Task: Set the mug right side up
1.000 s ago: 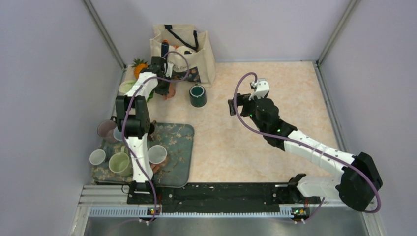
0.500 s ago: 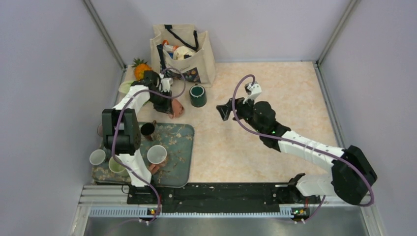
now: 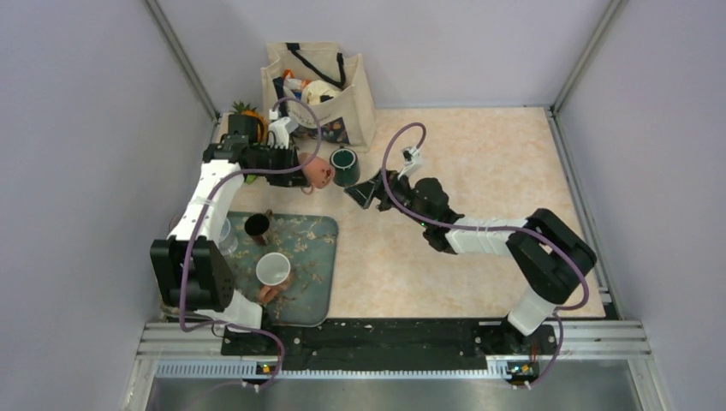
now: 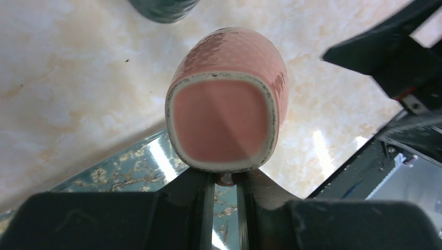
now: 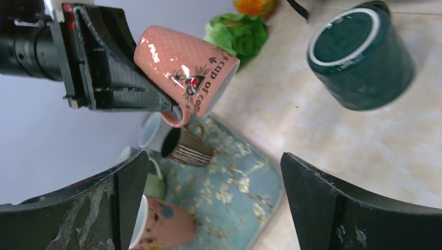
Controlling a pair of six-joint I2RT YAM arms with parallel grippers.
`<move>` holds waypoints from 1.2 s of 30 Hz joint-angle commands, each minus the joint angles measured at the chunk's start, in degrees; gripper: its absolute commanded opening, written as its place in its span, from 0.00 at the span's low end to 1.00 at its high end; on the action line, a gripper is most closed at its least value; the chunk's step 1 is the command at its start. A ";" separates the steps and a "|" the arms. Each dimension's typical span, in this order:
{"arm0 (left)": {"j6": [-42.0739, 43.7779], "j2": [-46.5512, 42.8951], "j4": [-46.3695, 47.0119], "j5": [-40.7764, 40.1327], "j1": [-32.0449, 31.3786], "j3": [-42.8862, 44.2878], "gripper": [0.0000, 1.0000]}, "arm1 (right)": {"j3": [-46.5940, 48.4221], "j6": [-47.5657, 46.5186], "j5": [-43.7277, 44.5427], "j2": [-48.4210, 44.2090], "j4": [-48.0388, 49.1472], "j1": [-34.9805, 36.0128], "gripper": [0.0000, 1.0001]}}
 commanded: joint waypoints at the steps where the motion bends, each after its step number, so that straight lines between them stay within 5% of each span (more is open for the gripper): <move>1: -0.86 -5.63 2.58 9.73 -0.32 0.14 0.00 | 4.14 10.70 -3.63 5.12 16.33 0.38 0.95; 8: -1.78 -7.85 3.19 15.76 -2.61 -1.90 0.00 | 10.21 16.89 -8.99 11.31 26.35 0.38 0.81; 11: -1.97 -7.52 3.53 16.63 -2.85 -2.80 0.00 | 11.60 18.24 -9.46 12.07 28.80 0.37 0.60; 17: -3.04 -7.31 5.69 21.97 -3.80 -4.41 0.00 | 13.36 19.05 -9.67 12.73 30.22 0.37 0.36; 20: -2.36 -6.87 5.74 23.01 -4.04 -4.78 0.00 | 13.03 18.41 -9.55 12.44 32.24 0.16 0.01; 23: 2.78 -5.29 0.57 20.24 -3.40 -2.52 0.01 | 10.50 14.55 -8.26 10.06 32.35 -0.79 0.00; 26: 8.84 -3.73 -6.43 15.03 -1.08 -0.02 0.44 | 8.55 5.19 -5.82 5.40 22.18 -1.36 0.00; 28: 9.23 -3.62 -6.53 11.62 0.78 -0.15 0.58 | 9.12 -4.33 -4.55 2.42 13.13 -0.79 0.00; 36: 11.28 -7.92 -5.99 -0.19 4.13 2.34 0.71 | 19.96 -55.00 2.45 -1.32 -24.02 9.54 0.00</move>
